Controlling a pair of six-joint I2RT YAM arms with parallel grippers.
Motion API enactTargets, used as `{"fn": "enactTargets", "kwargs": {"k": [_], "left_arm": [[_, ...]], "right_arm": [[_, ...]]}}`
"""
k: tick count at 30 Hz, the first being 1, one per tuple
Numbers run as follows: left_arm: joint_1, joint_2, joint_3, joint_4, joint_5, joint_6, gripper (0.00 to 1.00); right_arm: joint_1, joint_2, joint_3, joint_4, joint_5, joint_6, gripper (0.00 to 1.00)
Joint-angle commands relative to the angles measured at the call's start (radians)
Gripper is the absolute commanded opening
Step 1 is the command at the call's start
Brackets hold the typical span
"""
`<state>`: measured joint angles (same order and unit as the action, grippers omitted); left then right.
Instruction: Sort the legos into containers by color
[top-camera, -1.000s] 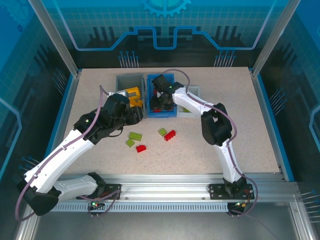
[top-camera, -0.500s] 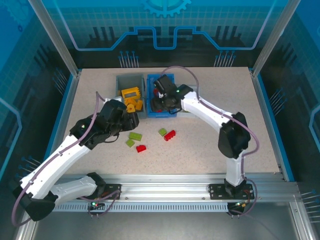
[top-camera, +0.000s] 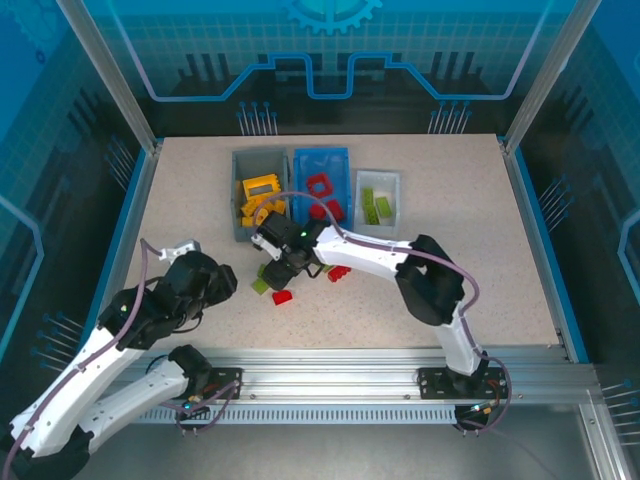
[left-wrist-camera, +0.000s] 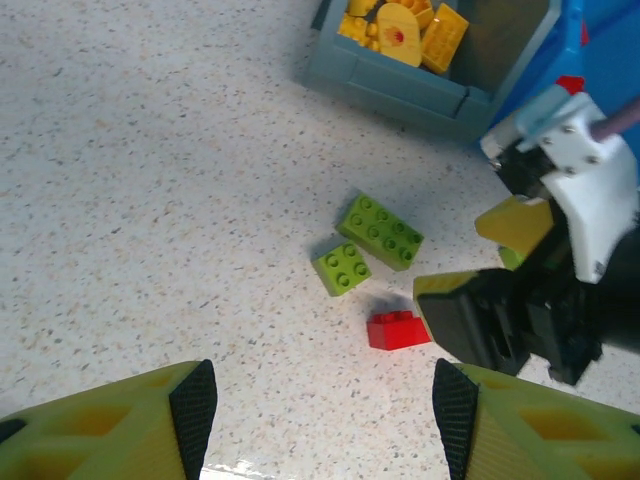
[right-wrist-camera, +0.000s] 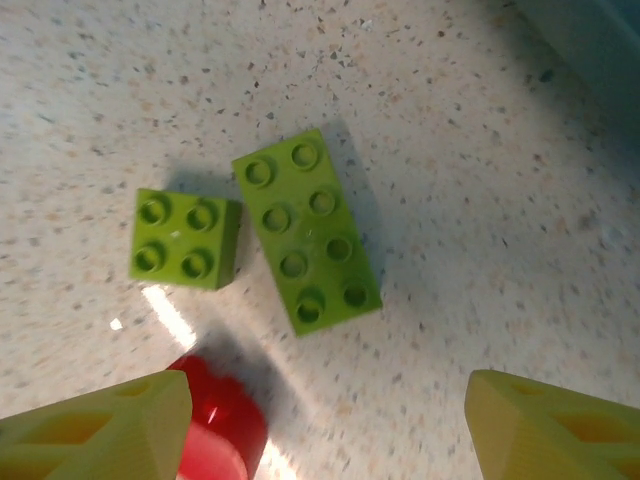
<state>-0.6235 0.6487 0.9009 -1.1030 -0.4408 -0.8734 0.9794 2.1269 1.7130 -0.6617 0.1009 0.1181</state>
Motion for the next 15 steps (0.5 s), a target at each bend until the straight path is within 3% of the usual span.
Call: {"fn": "enactTargets", "kwargs": {"k": [1, 6, 15], "left_arm": [[0.008, -0.012, -0.016, -0.038, -0.036, -0.039, 0.63], [0.008, -0.008, -0.007, -0.028, -0.036, -0.032, 0.63], [0.008, 0.006, -0.001, -0.012, -0.029, -0.029, 0.62]], "right_arm": [[0.002, 0.077, 0.099, -0.066, -0.003, -0.099, 0.75], [0.003, 0.153, 0.169, -0.097, 0.012, -0.121, 0.74], [0.004, 0.239, 0.233, -0.132, 0.019, -0.115, 0.60]]}}
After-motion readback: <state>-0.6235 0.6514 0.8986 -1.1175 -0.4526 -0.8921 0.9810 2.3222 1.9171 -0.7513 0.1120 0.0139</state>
